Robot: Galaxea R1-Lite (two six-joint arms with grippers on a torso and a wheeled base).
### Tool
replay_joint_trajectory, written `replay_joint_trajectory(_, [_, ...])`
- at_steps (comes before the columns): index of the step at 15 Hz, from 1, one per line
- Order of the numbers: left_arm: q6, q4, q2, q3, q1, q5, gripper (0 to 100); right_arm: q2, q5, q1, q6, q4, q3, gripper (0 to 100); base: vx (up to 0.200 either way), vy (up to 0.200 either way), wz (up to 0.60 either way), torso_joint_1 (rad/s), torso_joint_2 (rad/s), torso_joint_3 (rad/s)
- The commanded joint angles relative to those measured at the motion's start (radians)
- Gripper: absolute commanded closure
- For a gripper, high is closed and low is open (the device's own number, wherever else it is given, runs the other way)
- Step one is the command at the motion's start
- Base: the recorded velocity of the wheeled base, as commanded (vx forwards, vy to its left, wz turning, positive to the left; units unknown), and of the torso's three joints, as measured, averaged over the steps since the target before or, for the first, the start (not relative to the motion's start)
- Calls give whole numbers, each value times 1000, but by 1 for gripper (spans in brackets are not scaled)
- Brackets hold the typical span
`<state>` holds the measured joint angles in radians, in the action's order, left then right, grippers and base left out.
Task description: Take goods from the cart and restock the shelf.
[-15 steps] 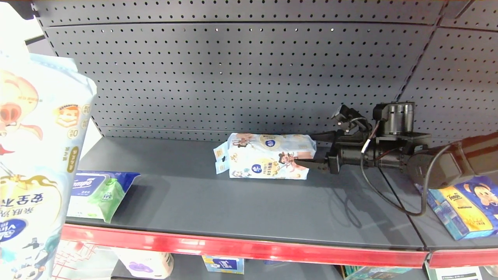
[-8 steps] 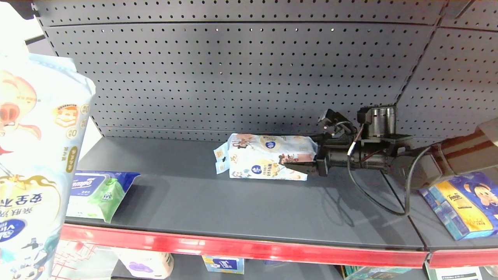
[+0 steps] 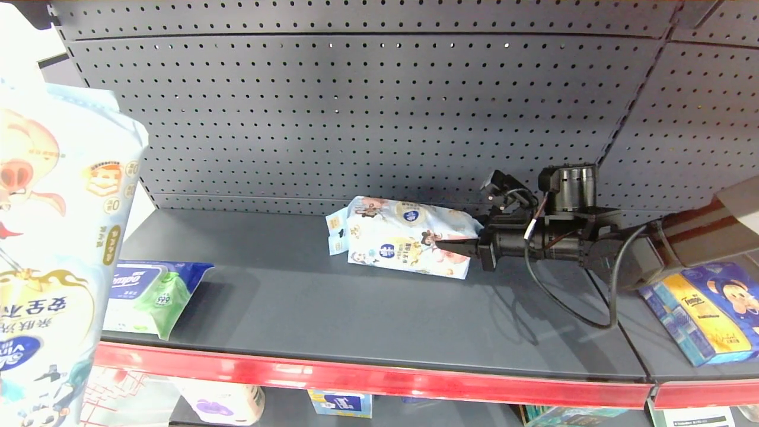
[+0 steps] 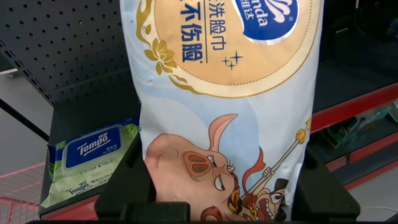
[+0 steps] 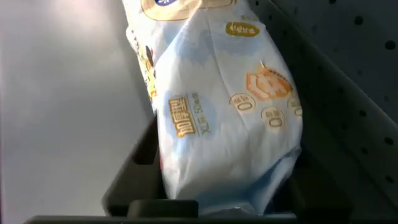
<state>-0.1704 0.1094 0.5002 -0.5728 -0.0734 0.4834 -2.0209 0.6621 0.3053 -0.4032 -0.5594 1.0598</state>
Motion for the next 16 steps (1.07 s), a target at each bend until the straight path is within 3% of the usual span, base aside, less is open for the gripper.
replay_joint_trajectory(1, [0,0,0,-1,0,0,100,62,7,5,0,-1,-47,100,0,0,0,0,0,0])
replay_joint_trajectory(8, [2,0,9,4,0,9,100,332,10,23,-46,-1,-425,100,0,0,0,0,0,0])
replay_joint_trajectory(16, [5,0,21,5,0,17,100,343,34,24,-89,-1,-508,100,0,0,0,0,0,0])
